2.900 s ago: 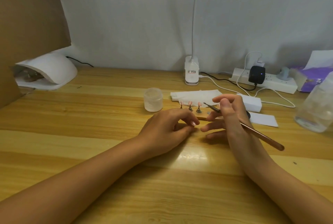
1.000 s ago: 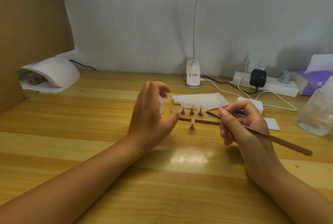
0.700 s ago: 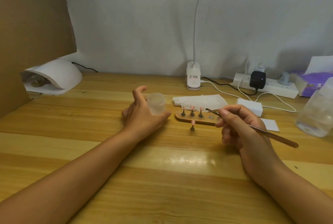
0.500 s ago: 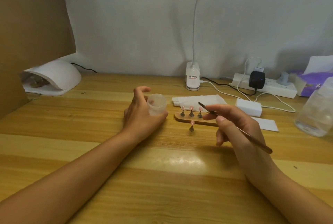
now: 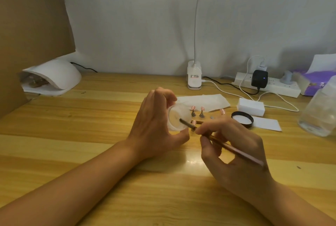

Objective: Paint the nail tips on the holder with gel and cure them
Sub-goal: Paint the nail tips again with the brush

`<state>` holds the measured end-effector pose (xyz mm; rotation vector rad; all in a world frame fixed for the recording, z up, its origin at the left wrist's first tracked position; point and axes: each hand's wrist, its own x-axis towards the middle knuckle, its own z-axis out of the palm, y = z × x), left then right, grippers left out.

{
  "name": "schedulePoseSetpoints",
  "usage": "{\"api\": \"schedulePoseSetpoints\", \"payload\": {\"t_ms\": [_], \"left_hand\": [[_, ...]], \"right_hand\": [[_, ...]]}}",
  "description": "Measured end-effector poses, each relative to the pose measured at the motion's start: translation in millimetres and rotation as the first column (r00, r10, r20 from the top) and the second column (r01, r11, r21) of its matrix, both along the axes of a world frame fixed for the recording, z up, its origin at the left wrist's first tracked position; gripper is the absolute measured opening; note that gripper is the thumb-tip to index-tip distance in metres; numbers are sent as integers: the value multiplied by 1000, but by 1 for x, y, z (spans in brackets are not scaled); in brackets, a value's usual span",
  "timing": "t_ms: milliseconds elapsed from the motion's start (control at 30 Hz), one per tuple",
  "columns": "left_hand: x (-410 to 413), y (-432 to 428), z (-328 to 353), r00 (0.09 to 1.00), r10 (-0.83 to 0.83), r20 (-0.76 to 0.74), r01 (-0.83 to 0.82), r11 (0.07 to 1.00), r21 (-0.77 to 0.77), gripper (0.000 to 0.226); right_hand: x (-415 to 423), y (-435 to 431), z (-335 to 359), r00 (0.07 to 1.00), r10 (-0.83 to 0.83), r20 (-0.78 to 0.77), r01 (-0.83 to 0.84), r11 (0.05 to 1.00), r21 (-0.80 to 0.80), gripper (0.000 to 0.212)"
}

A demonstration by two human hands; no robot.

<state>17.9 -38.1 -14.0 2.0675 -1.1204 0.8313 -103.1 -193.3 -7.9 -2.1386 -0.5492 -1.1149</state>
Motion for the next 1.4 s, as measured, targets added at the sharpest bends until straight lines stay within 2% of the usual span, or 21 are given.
{"api": "schedulePoseSetpoints", "payload": {"t_ms": [167, 367, 1000, 1167, 1300, 1400], "left_hand": [[-4, -3, 2, 997, -58, 42, 55, 996, 68, 74], [-6, -3, 5, 995, -92, 24, 90, 993, 82, 71], [-8, -3, 6, 997, -69, 36, 66, 993, 98, 68], [-6, -4, 2, 999, -16, 33, 12, 995, 99, 71], [1, -2, -1, 993, 99, -65, -98, 995, 14, 66], [9, -2, -3, 957, 186, -221, -203, 978, -56, 68]], "right_hand": [[2, -2, -3, 1000, -7, -23, 8, 999, 50, 12], [6, -4, -5, 997, -53, -57, 56, 997, 49, 14], [5, -4, -6, 995, -22, -94, 23, 1000, 3, 11], [4, -2, -2, 999, -47, -23, 47, 999, 15, 13], [1, -3, 1, 994, -106, 9, 105, 993, 49, 19], [1, -3, 2, 990, -132, -58, 138, 983, 123, 20]]}}
